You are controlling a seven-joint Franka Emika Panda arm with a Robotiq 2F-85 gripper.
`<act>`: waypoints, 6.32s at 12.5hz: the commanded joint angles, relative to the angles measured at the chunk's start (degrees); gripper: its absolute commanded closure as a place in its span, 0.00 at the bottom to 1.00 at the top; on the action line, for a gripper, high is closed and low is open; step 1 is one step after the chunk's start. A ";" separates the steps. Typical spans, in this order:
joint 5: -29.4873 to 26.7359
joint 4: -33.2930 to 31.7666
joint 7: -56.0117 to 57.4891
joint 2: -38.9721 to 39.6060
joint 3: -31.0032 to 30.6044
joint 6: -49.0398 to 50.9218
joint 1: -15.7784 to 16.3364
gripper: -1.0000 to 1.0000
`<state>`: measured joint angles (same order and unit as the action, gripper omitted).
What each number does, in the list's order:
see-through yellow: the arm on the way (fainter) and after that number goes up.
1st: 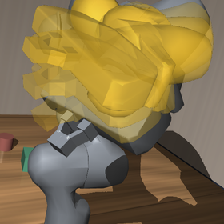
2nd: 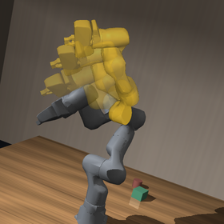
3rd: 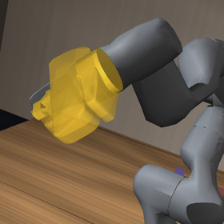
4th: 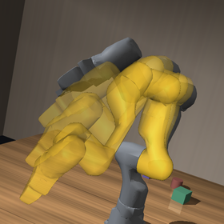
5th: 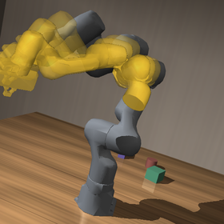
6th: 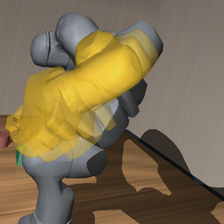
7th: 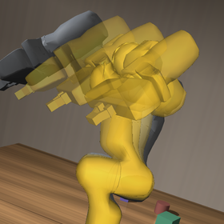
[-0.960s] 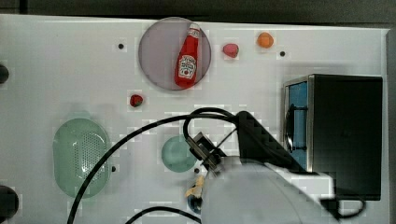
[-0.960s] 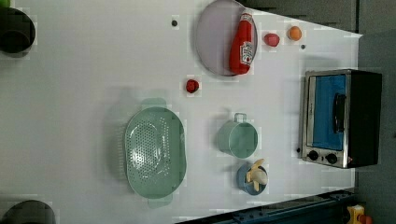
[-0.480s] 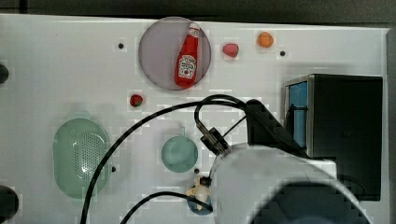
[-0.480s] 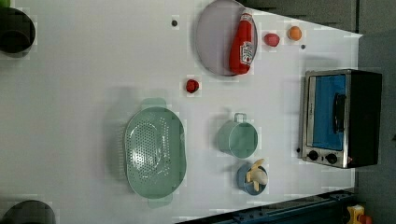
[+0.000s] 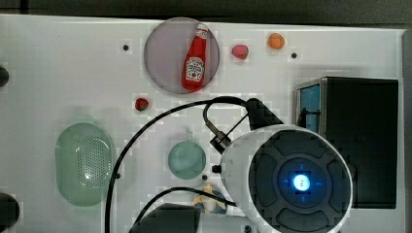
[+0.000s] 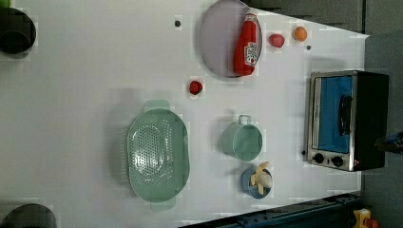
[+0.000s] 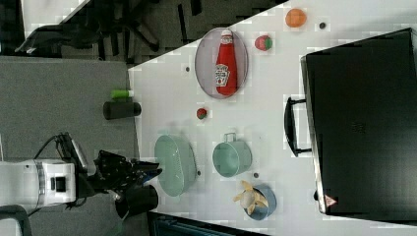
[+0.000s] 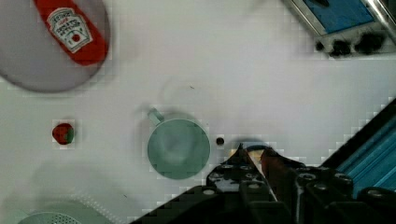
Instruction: Flap open oven.
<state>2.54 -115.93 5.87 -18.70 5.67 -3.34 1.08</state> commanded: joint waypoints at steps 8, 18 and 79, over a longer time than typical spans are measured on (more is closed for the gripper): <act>3.14 -10.17 37.12 2.16 11.20 -19.28 -1.30 0.83; 4.71 -11.22 53.40 13.99 21.01 -34.59 -1.86 0.83; 2.01 -5.97 -5.29 17.38 10.95 -29.78 13.89 0.83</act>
<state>5.41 -122.87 3.96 -2.89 16.76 -35.11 15.97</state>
